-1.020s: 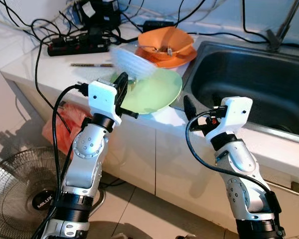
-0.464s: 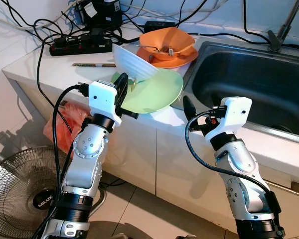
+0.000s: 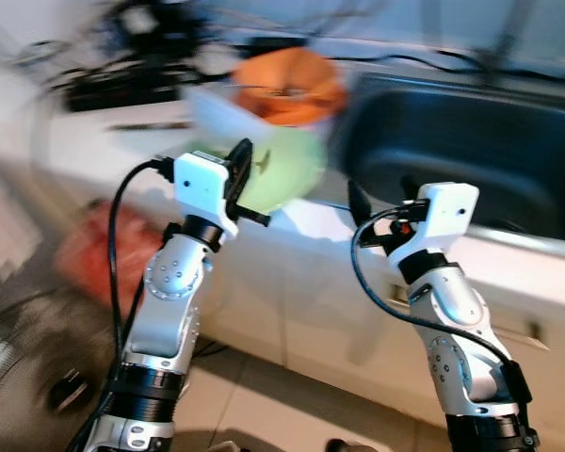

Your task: Kitchen organization

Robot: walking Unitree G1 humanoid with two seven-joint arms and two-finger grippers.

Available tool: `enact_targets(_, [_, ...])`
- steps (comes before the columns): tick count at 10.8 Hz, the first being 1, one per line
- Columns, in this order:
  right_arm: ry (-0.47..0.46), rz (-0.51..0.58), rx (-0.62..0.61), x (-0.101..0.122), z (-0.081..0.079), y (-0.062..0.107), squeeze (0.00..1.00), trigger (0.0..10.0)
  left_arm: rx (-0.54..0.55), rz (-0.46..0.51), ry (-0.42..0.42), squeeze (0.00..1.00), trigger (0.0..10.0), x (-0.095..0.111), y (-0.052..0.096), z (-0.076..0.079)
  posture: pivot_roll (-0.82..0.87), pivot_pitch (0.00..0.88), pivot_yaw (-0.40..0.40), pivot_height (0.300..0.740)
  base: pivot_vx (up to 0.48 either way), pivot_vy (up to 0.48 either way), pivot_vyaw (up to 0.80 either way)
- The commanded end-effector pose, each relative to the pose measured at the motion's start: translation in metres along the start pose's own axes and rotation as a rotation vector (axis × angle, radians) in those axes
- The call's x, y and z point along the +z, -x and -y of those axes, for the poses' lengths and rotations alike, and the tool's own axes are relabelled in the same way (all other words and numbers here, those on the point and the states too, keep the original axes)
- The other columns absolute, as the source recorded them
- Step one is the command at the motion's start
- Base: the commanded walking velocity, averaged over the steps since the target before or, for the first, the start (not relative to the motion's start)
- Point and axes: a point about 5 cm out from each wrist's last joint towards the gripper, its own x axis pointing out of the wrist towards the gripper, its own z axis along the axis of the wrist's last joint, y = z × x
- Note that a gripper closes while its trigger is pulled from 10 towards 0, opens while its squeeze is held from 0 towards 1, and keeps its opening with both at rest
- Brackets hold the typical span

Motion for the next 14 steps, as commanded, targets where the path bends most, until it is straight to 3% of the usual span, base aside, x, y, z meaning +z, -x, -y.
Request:
enact_targets(1, [0.008, 0.016, 0.003, 0.004, -0.001, -0.001, 0.00, 10.0, -0.017, 0.015, 0.007, 0.00, 1.6, 0.005, 0.000, 0.002, 0.02, 0.054, 0.078, 0.740, 0.000, 0.000, -0.80])
enact_targets(3, [0.010, 0.017, 0.000, 0.005, 0.000, -0.001, 0.00, 10.0, -0.023, 0.019, 0.020, 0.00, 2.2, 0.006, -0.001, 0.004, 0.01, 0.054, 0.078, 0.740, 0.000, 0.000, -0.80])
enact_targets(5, [0.011, 0.024, -0.001, 0.007, 0.000, -0.001, 0.00, 10.0, -0.014, 0.027, 0.016, 0.00, 1.2, 0.008, -0.004, 0.003, 0.01, 0.056, 0.074, 0.740, 0.000, 0.000, -0.68])
enact_targets(7, [0.023, 0.041, 0.001, 0.010, 0.001, -0.001, 0.00, 10.0, -0.004, 0.056, 0.017, 0.00, 0.4, 0.017, -0.008, 0.000, 0.01, 0.057, 0.070, 0.740, 0.000, 0.000, 0.00])
enact_targets(9, [0.088, 0.147, -0.022, 0.034, -0.003, -0.006, 0.00, 10.0, -0.027, 0.142, 0.029, 0.00, 0.2, 0.043, -0.019, 0.004, 0.01, 0.056, 0.069, 0.740, 0.000, 0.000, 0.00])
enact_targets(10, [0.092, 0.171, -0.034, 0.040, -0.003, -0.008, 0.00, 10.0, -0.036, 0.155, 0.032, 0.00, 0.0, 0.046, -0.021, 0.005, 0.01, 0.056, 0.069, 0.740, 0.000, 0.000, 0.00])
enact_targets(14, [0.094, 0.184, -0.071, 0.043, 0.001, -0.009, 0.00, 10.0, -0.056, 0.114, 0.026, 0.00, 0.0, 0.037, -0.017, 0.005, 0.01, 0.049, 0.075, 0.740, 0.436, 0.000, 0.00])
